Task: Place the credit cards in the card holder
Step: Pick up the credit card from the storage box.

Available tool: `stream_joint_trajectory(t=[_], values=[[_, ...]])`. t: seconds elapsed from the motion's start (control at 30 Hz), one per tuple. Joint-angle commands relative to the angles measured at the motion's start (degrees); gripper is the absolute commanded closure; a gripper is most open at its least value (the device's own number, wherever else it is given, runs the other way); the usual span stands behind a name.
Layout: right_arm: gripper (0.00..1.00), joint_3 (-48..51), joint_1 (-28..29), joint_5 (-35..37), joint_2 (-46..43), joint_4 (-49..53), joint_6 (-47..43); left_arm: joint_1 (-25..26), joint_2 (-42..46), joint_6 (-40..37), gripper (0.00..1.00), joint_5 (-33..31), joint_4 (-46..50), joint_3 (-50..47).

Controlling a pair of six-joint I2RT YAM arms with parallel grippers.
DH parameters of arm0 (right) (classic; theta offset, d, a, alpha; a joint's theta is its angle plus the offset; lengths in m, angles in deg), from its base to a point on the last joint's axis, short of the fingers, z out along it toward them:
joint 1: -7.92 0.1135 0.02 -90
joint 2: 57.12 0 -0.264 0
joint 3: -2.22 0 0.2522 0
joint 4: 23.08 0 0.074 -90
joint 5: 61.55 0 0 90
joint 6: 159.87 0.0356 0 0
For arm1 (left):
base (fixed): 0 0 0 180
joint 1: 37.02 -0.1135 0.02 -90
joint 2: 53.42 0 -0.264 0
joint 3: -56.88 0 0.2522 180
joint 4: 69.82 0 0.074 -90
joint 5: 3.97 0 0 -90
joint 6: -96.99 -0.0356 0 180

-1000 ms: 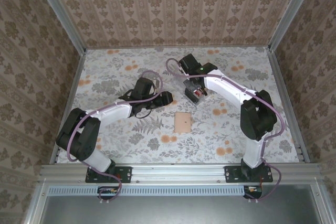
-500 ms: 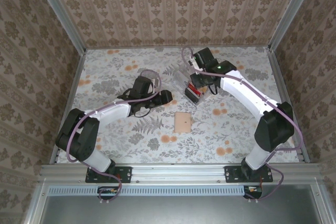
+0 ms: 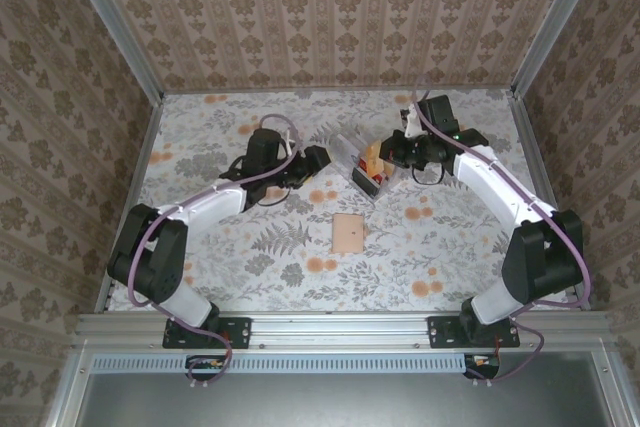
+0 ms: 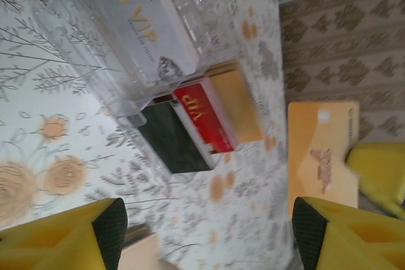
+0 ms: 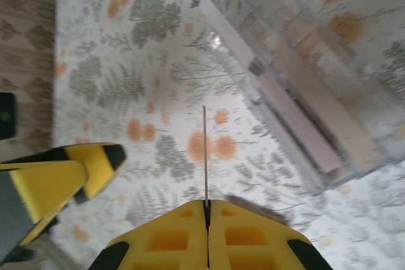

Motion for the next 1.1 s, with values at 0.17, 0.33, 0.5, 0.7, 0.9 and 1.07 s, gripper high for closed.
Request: stream_joint_trajectory(t=[0.17,0.33,0.5,0.7,0.9,1.07], values=[[0.93,6.9,1.7,-6.6,-4.9,-11.0,19.2,0.5,2.4,5.1,0.24,1.3,3.2,3.7],[0.93,14.8,3.9,-3.3,-10.7,-20.4,20.5,1.1,2.5,6.5,0.26,6.2,-6.4,0.0],[0.91,18.7,6.6,-2.5,-16.2,-20.9,21.2,4.3,4.8,3.5,0.26,5.7,-2.7,0.5],[0.92,24.7,7.3,-3.7,-19.6,-27.1,25.8,7.2,7.5,6.7,0.27,1.1,-8.9,-5.1],[0.92,25.5,7.2,-4.5,-19.0,-29.3,27.1,8.1,6.1,8.8,0.43,3.2,-14.1,-5.6],[0.92,26.5,7.3,-5.6,-17.1,-34.3,30.4,8.0,6.1,8.4,0.46,3.8,-13.8,-5.5]])
